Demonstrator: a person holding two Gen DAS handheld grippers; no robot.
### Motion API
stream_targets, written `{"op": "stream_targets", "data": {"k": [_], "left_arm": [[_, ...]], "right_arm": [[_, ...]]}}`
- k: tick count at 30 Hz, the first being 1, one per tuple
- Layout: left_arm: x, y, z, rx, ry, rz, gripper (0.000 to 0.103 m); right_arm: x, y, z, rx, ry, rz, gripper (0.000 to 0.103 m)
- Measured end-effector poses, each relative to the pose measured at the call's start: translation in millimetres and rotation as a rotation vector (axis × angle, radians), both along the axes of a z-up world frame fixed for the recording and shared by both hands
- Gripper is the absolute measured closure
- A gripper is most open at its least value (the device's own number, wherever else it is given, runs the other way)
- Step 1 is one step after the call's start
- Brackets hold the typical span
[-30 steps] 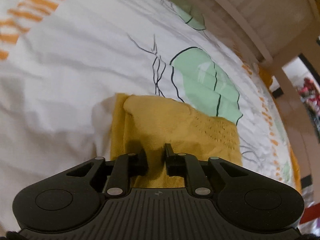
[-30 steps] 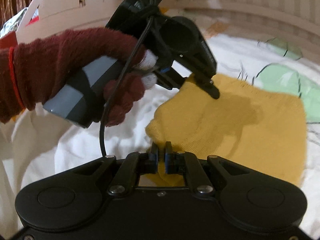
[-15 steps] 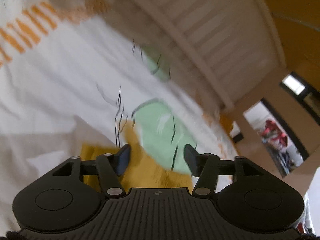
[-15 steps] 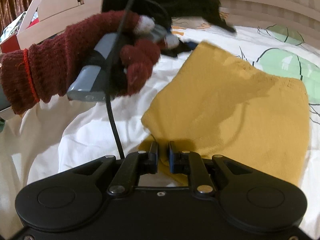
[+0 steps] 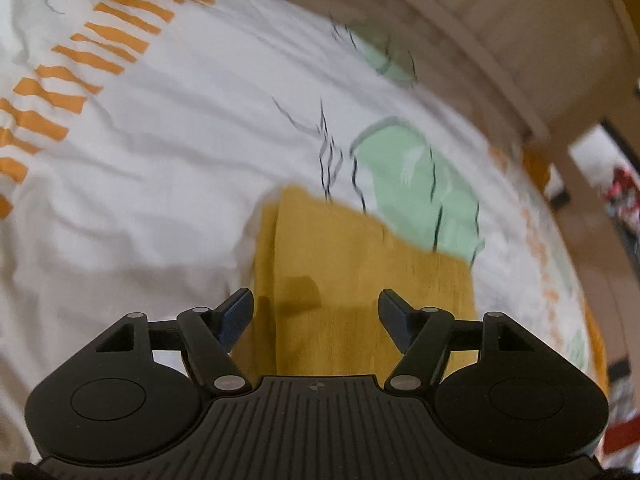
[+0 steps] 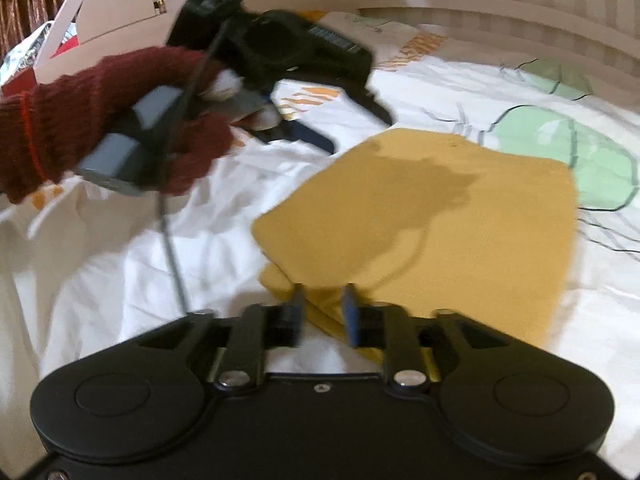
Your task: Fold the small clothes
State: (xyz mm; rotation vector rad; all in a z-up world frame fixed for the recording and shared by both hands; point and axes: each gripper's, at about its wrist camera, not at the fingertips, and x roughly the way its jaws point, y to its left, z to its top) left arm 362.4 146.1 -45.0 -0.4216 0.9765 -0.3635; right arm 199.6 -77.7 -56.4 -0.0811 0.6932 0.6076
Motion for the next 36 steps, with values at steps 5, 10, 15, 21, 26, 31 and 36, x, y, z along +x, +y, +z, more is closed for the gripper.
{"op": "stream_targets", "data": {"k": [5,10,15,21,26,31,36], "left_arm": [[-23,-10,-6,0.04,0.078,-0.044,0.036],[-38,-6,-14,-0.039,0.168,-0.027,0.036],[-44,-8,-15,-0.049,0.184,-0.032,0.037],[-42,-11,-12,-0.063,0.176,-0.033,0.037],[-42,-10,-9,-0.075,0.165,-0.028,0.037],[-44,-12,-2,-0.09,0.138,-0.041,0.037],[-44,-20,-4,-0.052,0.137,-0.056,0.037]], "right_arm": [[-16,-21,1,-0.093,-0.068,-0.054,0.048],[-24,-26,-7,-0.269,-0.169,-0.054,0.048],[-31,-19,-13,-0.408,-0.266,-0.015,0.049],[-31,-14,-16,-0.462,-0.316,0.002,0.063],[-30,-11,-16,-0.466,-0.332,0.008,0.075],[-30,-18,-7,-0.444,-0.33,0.007,0.095],[-35,-42,2,-0.436,-0.285,0.001,0.095]]}}
